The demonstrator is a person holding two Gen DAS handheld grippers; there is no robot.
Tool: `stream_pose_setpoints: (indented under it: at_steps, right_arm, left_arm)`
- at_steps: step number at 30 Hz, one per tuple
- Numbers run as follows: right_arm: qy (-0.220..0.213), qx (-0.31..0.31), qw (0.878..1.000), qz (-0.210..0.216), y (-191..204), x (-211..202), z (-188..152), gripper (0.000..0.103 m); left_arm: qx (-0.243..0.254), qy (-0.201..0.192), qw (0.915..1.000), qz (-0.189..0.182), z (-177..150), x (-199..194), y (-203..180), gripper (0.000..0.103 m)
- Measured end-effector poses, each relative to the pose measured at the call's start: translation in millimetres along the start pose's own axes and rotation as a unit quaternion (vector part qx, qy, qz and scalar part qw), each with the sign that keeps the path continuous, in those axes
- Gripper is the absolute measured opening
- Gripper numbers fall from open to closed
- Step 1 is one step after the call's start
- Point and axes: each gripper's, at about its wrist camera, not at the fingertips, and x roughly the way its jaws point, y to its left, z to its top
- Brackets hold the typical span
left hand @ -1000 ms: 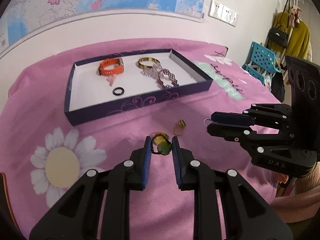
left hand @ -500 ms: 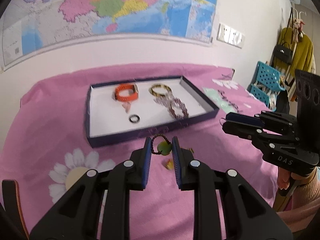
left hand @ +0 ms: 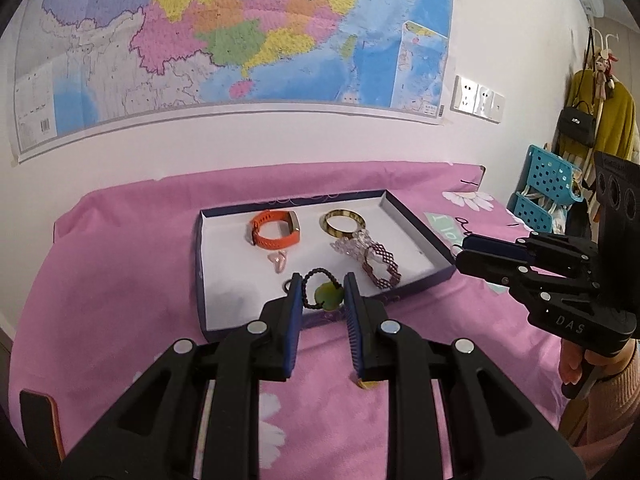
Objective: Organize jewelry
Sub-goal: 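Carry the hair tie in the left tool over the box while the right tool carries the silver ring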
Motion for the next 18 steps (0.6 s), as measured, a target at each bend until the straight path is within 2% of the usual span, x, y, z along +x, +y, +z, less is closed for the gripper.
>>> stream_pose_setpoints:
  at_steps: [18]
  right_arm:
    - [0.005,0.000,1.000,-0.009,-13,23,15,0.016]
  left_arm:
    - [-0.001,0.001,0.9998,0.022,18,23,12,0.021]
